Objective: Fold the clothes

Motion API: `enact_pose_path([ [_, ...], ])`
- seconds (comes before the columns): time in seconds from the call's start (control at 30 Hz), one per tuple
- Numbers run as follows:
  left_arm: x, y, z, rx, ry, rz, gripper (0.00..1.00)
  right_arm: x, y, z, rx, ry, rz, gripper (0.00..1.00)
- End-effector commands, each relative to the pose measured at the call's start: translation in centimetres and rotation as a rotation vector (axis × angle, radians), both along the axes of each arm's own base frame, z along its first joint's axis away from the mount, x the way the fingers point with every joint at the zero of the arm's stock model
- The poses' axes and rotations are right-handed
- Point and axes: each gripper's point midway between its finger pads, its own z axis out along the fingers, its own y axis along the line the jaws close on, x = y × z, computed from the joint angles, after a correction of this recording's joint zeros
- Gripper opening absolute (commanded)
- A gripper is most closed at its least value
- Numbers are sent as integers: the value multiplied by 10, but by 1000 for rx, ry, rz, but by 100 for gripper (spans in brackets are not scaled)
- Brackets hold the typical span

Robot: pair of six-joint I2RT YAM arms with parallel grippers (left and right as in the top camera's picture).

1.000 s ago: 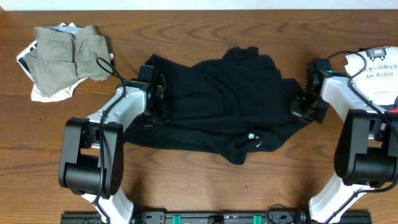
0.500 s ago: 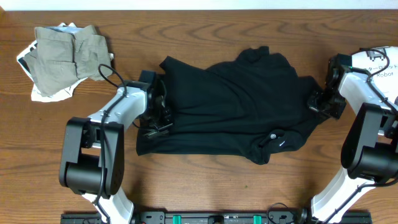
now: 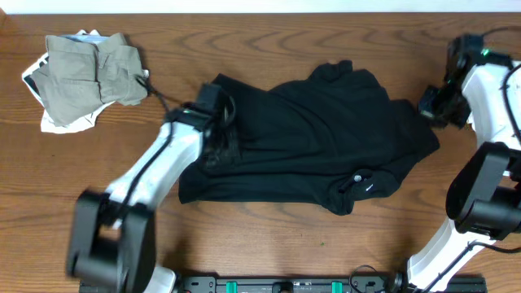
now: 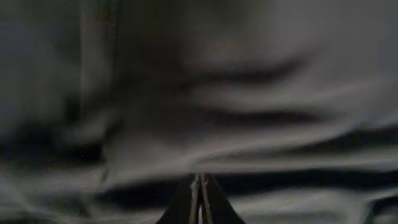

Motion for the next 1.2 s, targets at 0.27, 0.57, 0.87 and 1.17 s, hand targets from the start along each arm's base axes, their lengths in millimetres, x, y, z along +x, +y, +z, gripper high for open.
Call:
enact_pose_path([
  [0.27, 64, -8, -5, 27, -217, -66, 6, 17, 80, 0, 343, -105, 272, 3],
  [0.57, 81, 9, -44, 55, -185, -35, 6, 15, 94, -28, 317, -96, 311, 5],
  [0.87, 86, 43, -61, 79, -148, 16, 6, 7, 86, -59, 266, -76, 274, 5],
  [1.17, 86, 49, -79, 84, -117, 24, 6, 7, 85, -60, 260, -77, 273, 6],
])
